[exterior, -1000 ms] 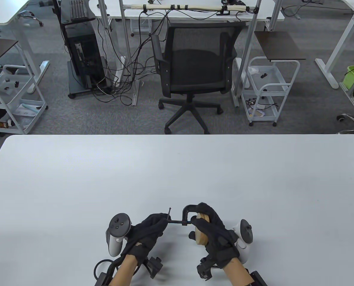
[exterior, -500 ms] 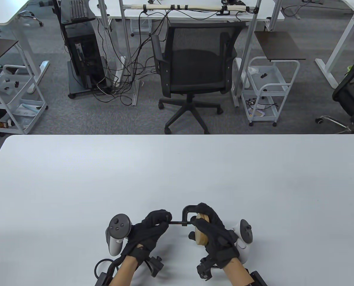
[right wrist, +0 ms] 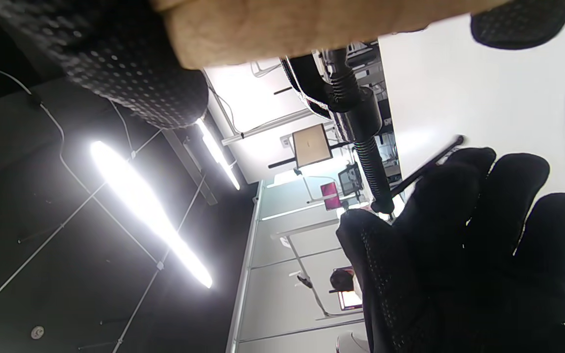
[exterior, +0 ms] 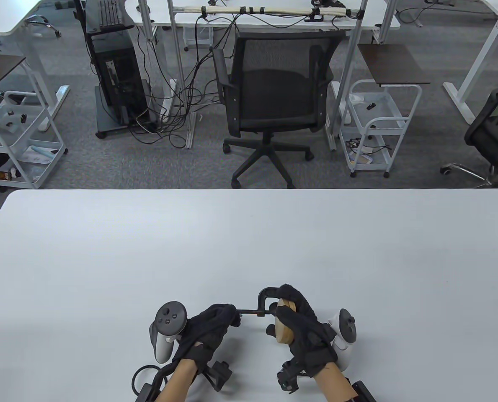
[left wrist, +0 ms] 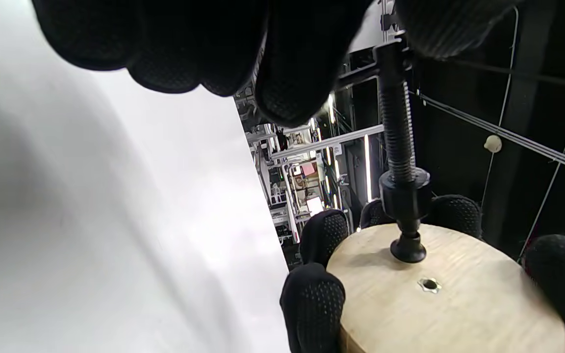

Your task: Screw the clamp shut

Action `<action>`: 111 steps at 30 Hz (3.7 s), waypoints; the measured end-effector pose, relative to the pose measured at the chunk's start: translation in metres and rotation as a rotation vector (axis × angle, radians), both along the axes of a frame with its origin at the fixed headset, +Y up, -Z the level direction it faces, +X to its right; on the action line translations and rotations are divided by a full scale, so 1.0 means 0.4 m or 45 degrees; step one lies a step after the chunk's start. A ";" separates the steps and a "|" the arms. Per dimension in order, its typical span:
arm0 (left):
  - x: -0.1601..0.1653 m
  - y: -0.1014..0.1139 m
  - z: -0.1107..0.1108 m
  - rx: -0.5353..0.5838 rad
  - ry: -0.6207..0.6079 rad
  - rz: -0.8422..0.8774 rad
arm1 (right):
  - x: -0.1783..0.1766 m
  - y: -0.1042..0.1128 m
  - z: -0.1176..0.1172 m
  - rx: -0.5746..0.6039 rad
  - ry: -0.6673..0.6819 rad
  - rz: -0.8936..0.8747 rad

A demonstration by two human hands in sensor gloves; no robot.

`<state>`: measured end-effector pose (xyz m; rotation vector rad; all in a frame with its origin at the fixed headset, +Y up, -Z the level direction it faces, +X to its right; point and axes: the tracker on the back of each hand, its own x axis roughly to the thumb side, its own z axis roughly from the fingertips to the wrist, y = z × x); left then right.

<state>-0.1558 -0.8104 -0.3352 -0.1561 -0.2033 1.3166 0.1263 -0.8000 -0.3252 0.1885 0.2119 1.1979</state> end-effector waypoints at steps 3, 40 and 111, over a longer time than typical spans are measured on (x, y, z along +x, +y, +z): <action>0.001 0.002 -0.002 0.002 -0.035 0.027 | -0.003 -0.001 0.000 0.003 0.014 0.007; -0.013 0.009 0.001 0.036 0.034 -0.074 | -0.002 -0.001 0.001 -0.002 -0.009 -0.025; 0.009 0.034 -0.001 0.167 -0.095 0.009 | -0.009 0.001 0.003 -0.007 0.049 -0.048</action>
